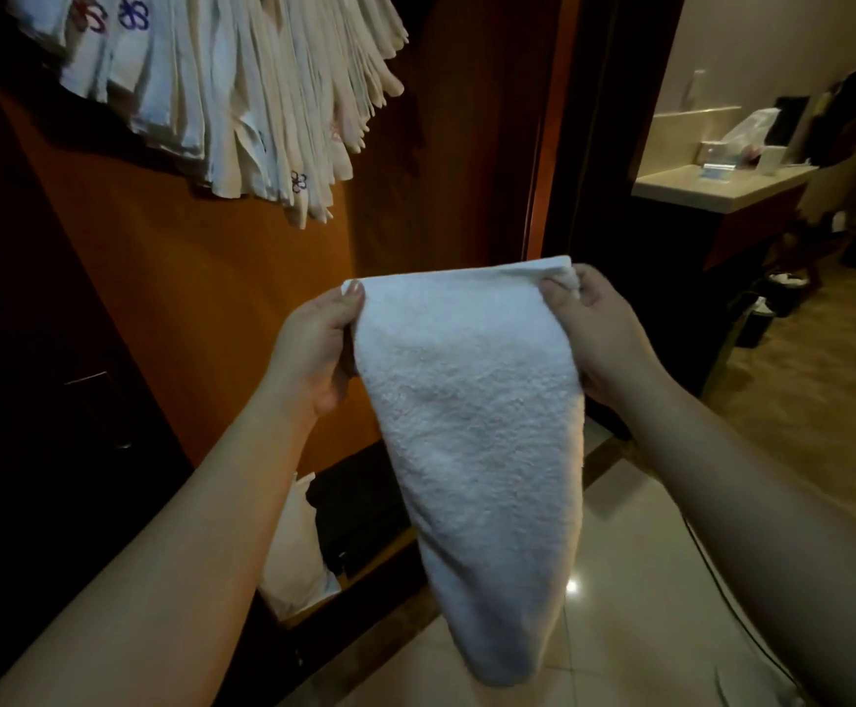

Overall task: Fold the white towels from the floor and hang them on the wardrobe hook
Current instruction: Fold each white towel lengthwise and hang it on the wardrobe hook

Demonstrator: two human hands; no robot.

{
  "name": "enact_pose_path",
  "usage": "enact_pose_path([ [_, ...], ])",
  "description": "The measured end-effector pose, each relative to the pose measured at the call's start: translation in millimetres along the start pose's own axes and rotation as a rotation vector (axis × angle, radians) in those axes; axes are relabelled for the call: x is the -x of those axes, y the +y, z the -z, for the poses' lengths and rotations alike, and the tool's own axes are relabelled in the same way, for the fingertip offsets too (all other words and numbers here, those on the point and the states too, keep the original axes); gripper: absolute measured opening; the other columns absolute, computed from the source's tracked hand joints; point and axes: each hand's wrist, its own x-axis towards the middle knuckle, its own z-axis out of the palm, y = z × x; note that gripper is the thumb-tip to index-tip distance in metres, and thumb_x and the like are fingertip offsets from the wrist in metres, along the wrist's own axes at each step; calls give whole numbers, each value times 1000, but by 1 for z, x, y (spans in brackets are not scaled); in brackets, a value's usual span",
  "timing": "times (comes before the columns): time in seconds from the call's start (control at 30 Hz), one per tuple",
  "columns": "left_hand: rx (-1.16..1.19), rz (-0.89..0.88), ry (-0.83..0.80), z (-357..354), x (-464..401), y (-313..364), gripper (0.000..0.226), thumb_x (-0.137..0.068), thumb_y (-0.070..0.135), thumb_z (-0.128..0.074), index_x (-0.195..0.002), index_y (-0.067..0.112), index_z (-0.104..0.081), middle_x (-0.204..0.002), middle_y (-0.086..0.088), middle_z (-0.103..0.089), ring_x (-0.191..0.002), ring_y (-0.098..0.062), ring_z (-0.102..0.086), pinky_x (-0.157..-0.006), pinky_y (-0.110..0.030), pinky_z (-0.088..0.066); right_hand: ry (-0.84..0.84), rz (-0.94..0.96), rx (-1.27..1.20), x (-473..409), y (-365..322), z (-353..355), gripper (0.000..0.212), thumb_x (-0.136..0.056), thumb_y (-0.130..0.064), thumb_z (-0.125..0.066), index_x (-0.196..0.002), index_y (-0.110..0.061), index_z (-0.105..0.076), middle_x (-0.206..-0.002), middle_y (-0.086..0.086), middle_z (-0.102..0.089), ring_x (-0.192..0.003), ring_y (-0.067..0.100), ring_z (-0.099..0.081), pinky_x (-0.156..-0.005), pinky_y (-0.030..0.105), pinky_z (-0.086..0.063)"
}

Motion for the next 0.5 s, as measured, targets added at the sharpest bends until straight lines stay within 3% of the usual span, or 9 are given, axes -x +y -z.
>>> enact_pose_path([
  [0.07, -11, 41, 13, -2, 3, -10, 27, -103, 32, -53, -110, 14, -73, -102, -7, -78, -90, -22, -76, -64, -32, -58, -153, -217, -366, 3, 15, 3, 24, -97, -37, -61, -118, -29, -70, -115, 4, -75, -107, 23, -72, -86, 46, -61],
  [0.13, -30, 65, 5, -5, 5, -19, 31, -104, 33, -50, -113, 12, -71, -103, -8, -78, -93, -23, -75, -64, -30, -58, -249, -455, -644, 11, 24, 7, 31, -94, -27, -60, -114, -10, -78, -119, 17, -73, -110, 29, -71, -80, 40, -61],
  [0.23, -68, 104, -13, -4, 7, -31, 34, -104, 33, -50, -112, 8, -72, -104, -12, -77, -95, -28, -75, -69, -34, -59, -391, -589, -702, 22, 39, 11, 30, -88, -24, -64, -103, -4, -80, -111, 17, -75, -100, 24, -75, -73, 31, -62],
  [0.33, -110, 139, -54, 4, 9, -38, 35, -101, 36, -51, -110, 10, -73, -106, -13, -77, -99, -29, -74, -74, -38, -60, -478, -580, -709, 27, 55, 10, 40, -83, -24, -69, -116, -3, -75, -123, 18, -71, -112, 26, -70, -82, 33, -61],
  [0.43, -162, 132, -33, 13, 9, -40, 32, -103, 35, -50, -108, 13, -73, -103, -9, -78, -95, -27, -75, -77, -41, -58, -445, -560, -692, 26, 65, -1, 47, -89, -28, -66, -129, -4, -67, -141, 19, -60, -130, 30, -59, -95, 38, -56],
  [0.5, -241, 102, 5, 18, 13, -42, 27, -105, 35, -49, -104, 19, -71, -96, 1, -79, -87, -17, -76, -67, -29, -58, -379, -558, -664, 27, 71, -12, 50, -91, -29, -65, -134, -2, -61, -140, 19, -61, -130, 31, -59, -97, 39, -55],
])
